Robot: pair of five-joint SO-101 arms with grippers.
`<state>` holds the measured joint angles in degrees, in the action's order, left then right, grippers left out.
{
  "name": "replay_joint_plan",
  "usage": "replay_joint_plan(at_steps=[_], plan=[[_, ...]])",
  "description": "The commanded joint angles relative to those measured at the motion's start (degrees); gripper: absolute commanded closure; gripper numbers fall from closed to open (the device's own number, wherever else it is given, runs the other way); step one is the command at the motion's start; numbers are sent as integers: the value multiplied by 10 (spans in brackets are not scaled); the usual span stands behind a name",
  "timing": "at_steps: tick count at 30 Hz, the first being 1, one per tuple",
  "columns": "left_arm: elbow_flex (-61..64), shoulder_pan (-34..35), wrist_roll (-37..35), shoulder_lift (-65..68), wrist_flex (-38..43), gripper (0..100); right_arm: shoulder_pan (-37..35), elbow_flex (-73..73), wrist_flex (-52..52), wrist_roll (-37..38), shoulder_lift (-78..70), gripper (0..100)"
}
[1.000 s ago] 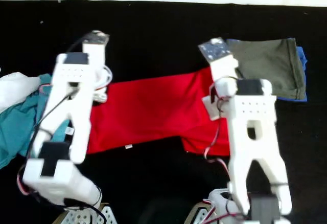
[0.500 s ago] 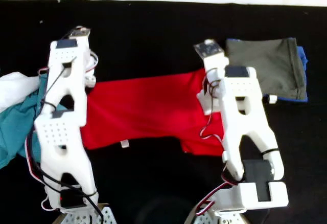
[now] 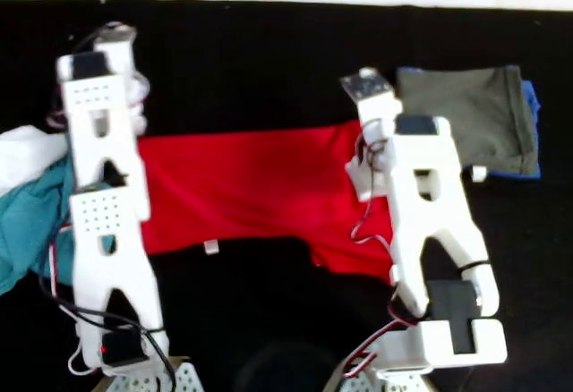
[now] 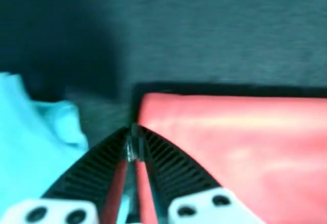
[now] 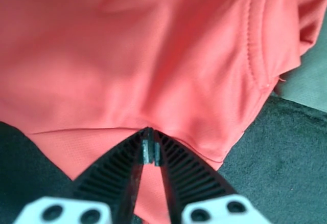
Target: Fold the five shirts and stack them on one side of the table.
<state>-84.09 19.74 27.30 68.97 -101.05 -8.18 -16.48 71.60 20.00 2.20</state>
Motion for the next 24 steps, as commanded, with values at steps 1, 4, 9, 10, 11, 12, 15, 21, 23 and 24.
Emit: replay_joint_plan(at_steps=[1, 4, 9, 10, 11, 12, 15, 21, 23, 24], plan=[[20, 42, -3, -68, -11, 986, -7, 32, -4, -6, 7, 992], [111, 77, 23, -101, -11, 986, -7, 32, -4, -6, 7, 992], [259, 122, 91, -85, 12, 987, -8, 92, 38, -6, 7, 992], [266, 140, 98, -75, 30, 987, -11, 116, 58, -6, 7, 992], [265, 161, 101, -66, 47, 987, -16, 139, 78, -6, 7, 992], [260, 184, 108, -57, 65, 987, -21, 163, 99, -6, 7, 992], [225, 249, 137, -39, 95, 987, -42, 227, 157, -6, 7, 992], [111, 335, 149, -22, 113, 987, -69, 300, 200, -7, 7, 992], [87, 345, 149, -22, 108, 987, -70, 305, 200, -7, 7, 992], [78, 348, 148, -25, 106, 987, -70, 305, 200, -7, 7, 992]])
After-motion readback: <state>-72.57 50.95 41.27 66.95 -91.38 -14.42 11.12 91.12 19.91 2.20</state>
